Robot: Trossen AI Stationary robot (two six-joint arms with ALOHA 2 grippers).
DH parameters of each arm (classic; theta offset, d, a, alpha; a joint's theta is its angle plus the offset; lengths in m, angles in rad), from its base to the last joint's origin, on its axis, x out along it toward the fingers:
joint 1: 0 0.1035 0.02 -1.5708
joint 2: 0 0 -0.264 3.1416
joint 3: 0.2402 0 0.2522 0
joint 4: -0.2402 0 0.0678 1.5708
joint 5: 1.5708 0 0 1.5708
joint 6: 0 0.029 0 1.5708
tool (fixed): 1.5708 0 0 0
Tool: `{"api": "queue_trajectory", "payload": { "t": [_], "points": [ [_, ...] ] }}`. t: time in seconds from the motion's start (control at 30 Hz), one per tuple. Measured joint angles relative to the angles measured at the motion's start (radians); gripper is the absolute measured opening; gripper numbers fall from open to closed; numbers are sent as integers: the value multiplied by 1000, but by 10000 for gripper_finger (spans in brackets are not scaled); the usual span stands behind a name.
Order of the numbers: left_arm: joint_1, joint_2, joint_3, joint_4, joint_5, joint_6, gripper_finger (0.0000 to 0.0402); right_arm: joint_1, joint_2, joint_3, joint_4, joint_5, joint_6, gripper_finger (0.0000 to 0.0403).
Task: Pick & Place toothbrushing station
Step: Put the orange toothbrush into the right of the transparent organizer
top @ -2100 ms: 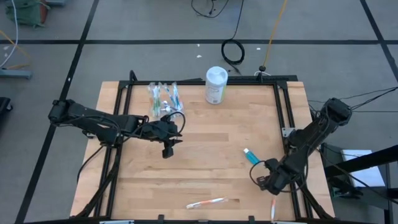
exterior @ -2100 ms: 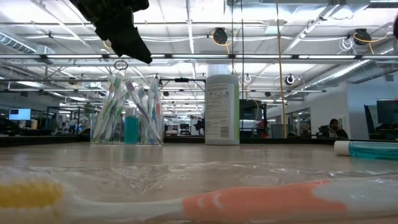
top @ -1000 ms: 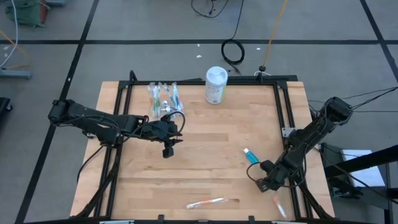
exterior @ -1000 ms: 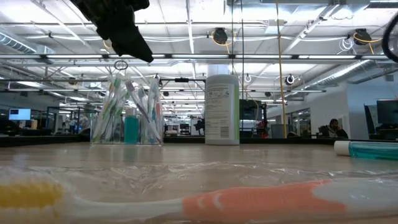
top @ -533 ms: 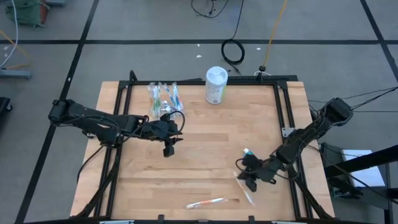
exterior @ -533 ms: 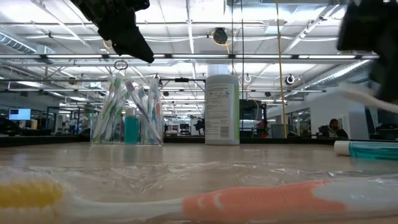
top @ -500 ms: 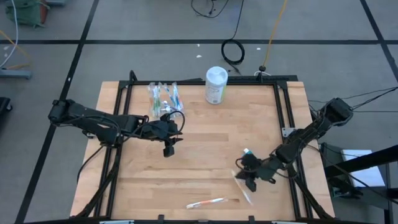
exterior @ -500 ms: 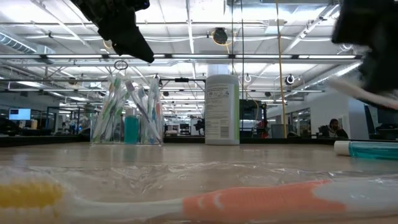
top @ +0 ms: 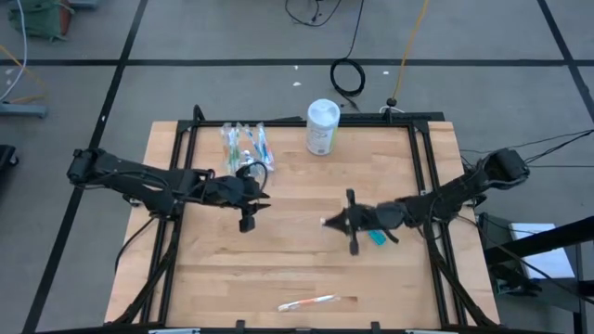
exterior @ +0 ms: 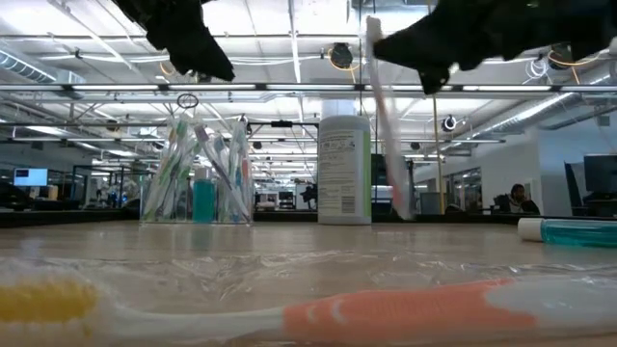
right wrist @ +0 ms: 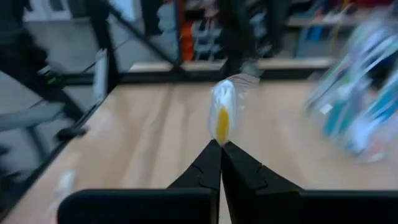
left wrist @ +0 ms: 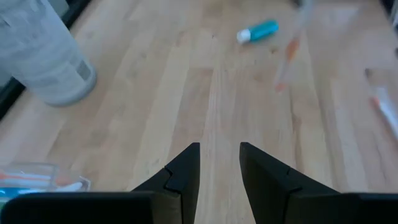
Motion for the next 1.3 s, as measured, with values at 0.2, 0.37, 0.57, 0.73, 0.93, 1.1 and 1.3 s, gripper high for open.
{"api": "queue_trajectory", "payload": {
  "t": [0.2,0.37,0.57,0.73,0.93,1.1,1.3],
  "points": [
    [1,-126,0,-31,-2,27,118,-112,16,1,114,-2,-87,0],
    [3,-239,0,-93,-104,32,118,-173,82,1,260,-3,-89,0],
    [3,-314,0,-194,-201,72,118,-241,169,17,452,-7,-89,0],
    [3,-305,0,-204,-201,21,118,-298,196,76,439,-125,-93,0],
    [3,-259,0,-197,-206,18,118,-327,264,186,455,-161,-218,0],
    [1,-238,0,-198,-206,0,118,-367,395,339,461,-160,-340,0],
    [-2,-238,0,-201,-208,-19,118,-451,562,511,455,-102,-364,0]
  ]
}}
